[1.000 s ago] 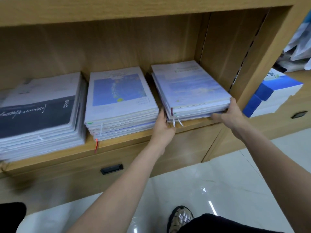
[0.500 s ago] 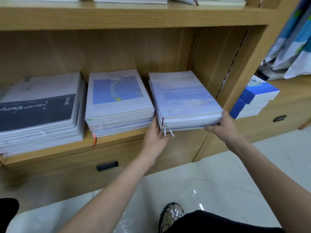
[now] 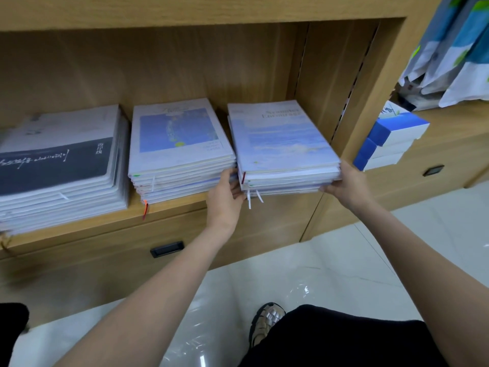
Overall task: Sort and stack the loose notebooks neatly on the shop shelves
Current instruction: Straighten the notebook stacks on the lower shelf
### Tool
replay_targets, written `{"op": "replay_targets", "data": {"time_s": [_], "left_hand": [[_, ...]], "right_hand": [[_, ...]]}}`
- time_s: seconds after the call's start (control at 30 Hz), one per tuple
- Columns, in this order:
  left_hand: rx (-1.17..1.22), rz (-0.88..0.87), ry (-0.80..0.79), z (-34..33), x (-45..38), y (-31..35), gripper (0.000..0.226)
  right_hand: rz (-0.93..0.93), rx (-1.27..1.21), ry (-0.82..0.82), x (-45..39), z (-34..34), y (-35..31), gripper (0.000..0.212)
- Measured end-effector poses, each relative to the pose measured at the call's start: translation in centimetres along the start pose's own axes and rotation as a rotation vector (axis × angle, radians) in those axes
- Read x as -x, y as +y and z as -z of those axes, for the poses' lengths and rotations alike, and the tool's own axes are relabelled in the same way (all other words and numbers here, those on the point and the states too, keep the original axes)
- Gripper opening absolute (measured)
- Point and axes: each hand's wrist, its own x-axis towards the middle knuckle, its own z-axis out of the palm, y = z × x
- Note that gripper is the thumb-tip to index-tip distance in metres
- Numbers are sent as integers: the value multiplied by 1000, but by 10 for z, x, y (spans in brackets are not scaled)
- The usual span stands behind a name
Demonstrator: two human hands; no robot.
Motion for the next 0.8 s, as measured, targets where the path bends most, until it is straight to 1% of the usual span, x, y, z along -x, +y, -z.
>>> {"op": "replay_targets", "data": {"time_s": [0.07, 0.13, 0.23, 0.27, 0.33, 0.4, 0.47, 0.57, 0.67, 0.8], "left_hand": [[-33, -18, 17, -2, 1, 0, 54], [-77, -37, 14, -1, 2, 0, 58], [-148, -65, -64, 2, 3, -3, 66], [-150, -73, -100, 3, 5, -3, 66], [-115, -82, -117, 4, 8, -3, 57], [-63, -72, -75, 4, 8, 2, 43], [-74, -74, -37, 6, 6, 8, 32], [-77, -71, -33, 9, 2, 13, 30], [-99, -75, -45, 10, 1, 16, 30], [-90, -40, -16, 10, -5, 15, 28]], "right_hand": [[0, 20, 1, -2, 0, 0, 61], [-3, 0, -17, -2, -1, 0, 68], [23, -82, -117, 0, 2, 0, 90], [37, -104, -147, 2, 5, 1, 95], [36, -151, -155, 4, 11, 1, 99], [38, -191, -120, 2, 14, 0, 96], [66, -143, -85, 0, 15, -1, 85], [46, -90, -45, -3, 15, -3, 71], [44, -37, -24, -5, 13, -4, 68], [22, -71, 11, -7, 10, -6, 66]]}}
